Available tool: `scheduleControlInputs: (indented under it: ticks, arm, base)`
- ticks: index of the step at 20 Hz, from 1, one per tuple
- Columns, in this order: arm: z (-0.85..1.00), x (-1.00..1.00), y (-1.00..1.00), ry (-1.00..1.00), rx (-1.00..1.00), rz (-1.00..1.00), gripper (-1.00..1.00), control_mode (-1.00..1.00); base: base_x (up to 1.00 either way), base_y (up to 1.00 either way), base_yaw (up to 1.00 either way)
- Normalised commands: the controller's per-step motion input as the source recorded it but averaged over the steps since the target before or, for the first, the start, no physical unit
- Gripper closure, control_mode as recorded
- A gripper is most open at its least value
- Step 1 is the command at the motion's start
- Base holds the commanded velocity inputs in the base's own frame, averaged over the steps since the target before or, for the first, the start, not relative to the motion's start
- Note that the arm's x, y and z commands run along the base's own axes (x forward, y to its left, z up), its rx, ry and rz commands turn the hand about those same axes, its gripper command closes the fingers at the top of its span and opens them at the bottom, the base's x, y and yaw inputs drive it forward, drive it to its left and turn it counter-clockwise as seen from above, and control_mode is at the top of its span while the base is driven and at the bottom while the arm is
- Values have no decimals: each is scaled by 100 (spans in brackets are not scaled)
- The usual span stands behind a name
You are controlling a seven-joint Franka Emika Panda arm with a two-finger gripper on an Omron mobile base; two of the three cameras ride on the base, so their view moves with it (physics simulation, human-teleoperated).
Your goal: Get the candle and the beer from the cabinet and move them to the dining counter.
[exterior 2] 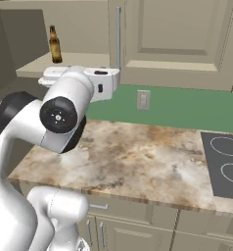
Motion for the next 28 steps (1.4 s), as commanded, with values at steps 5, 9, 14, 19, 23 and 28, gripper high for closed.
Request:
scheduleControlInputs:
  ticks: [5, 9, 14, 19, 23, 28]
  arm:
    - [0, 0, -28, -4, -1, -16, -100, -100]
    - [-2, 9, -1, 0, -3, -1, -100, -100]
    - [-16, 12, 0, -4, -1, 0, -100, -100]
    - [-30, 0, 0, -16, -1, 1, -100, -100]
    - [-28, 1, 0, -16, -2, -3, -100, -100]
    - [-4, 15, 0, -4, 0, -6, -100, -100]
  base:
    - [0, 0, 0]
    - [0, 0, 0]
    - [0, 0, 0]
    - [0, 0, 0]
    - [0, 0, 0]
    - [0, 0, 0]
